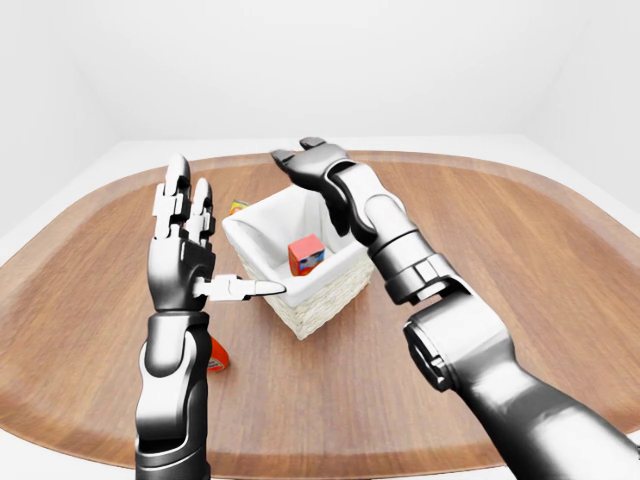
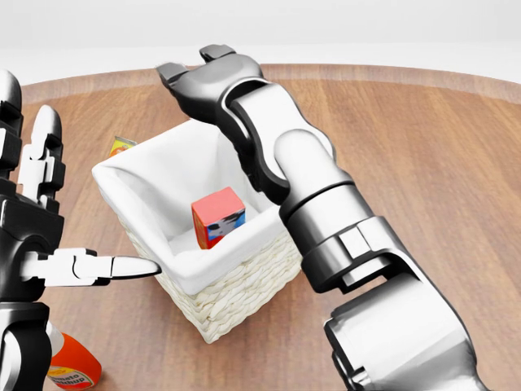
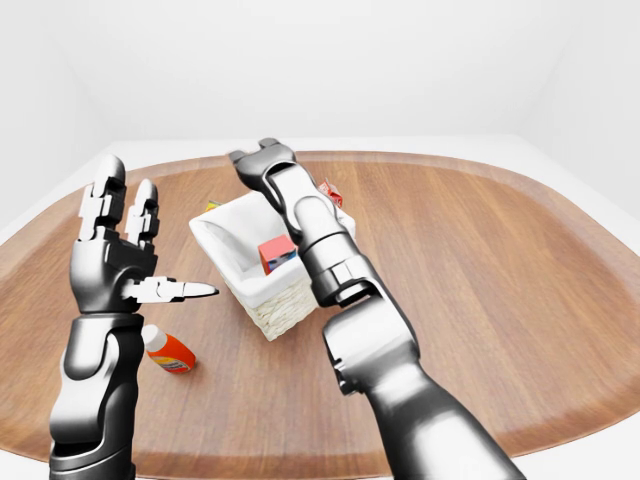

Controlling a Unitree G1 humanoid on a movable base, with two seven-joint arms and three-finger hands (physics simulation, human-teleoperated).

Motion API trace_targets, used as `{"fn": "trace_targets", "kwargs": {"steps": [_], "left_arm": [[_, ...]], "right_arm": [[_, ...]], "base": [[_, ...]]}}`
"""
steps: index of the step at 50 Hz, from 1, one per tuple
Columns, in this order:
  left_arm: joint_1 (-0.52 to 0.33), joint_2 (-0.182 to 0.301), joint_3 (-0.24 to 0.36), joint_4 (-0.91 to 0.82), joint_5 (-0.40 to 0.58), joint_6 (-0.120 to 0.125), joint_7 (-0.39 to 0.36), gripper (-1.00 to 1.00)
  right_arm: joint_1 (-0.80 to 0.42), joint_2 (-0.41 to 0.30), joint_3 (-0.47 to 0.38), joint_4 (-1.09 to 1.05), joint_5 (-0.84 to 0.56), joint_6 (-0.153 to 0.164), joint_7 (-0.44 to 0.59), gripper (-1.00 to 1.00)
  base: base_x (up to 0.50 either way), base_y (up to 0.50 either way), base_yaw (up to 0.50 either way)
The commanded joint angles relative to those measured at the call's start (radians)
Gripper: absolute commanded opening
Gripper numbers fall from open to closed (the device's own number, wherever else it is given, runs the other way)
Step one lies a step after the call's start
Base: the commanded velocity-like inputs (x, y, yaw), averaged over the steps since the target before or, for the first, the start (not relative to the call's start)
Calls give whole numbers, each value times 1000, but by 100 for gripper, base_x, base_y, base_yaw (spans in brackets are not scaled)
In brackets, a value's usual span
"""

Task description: Pick up the butter and put it in the basket.

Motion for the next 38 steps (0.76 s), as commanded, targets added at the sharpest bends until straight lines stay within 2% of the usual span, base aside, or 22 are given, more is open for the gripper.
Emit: {"fn": "trace_targets", "kwargs": {"steps": [1, 2, 3, 5, 6, 7, 10, 16, 19, 27, 32, 36, 38], "left_arm": [[-7, 2, -1, -7, 2, 0, 3, 100], [-8, 2, -4, -5, 5, 0, 2, 100], [-13, 2, -8, -7, 7, 0, 3, 100], [-18, 3, -9, -15, 8, 0, 4, 100], [-19, 3, -9, -16, 9, 0, 3, 100], [-18, 3, -12, -18, 12, 0, 2, 100], [-21, 1, -19, -19, 20, 0, 1, 100], [-36, 1, -22, -52, 27, 0, -1, 100], [-43, 2, -22, -63, 27, 0, -2, 100], [-43, 2, -19, -81, 26, 0, -5, 100], [-42, 1, -19, -90, 26, 0, -3, 100], [-38, 1, -18, -95, 25, 0, -2, 100], [-34, 0, -18, -99, 25, 0, -2, 100]], "right_arm": [[260, -8, -109, -492, 501, 0, 230, 100], [301, 3, -98, -555, 555, 0, 233, 100], [379, 56, -117, -672, 648, 0, 216, 100], [457, 59, -93, -784, 788, 0, 132, 100], [474, 50, -78, -817, 837, 13, 93, 100], [503, 70, -90, -891, 922, 61, 27, 100], [569, 66, -66, -1033, 1053, 174, -97, 100], [692, 84, -44, -1264, 1229, 175, -357, 100], [806, 94, -2, -1348, 1275, 175, -438, 100], [1036, 109, 84, -1434, 1327, 175, -551, 100], [1100, 86, 91, -1466, 1340, 175, -573, 100], [1162, 67, 91, -1490, 1351, 142, -588, 100], [1166, 63, 89, -1497, 1354, 143, -593, 100]], "base": [[0, 0, 0], [0, 0, 0], [0, 0, 0], [0, 0, 0], [0, 0, 0], [0, 0, 0], [0, 0, 0], [0, 0, 0], [0, 0, 0], [0, 0, 0], [0, 0, 0], [0, 0, 0], [0, 0, 0]]}}
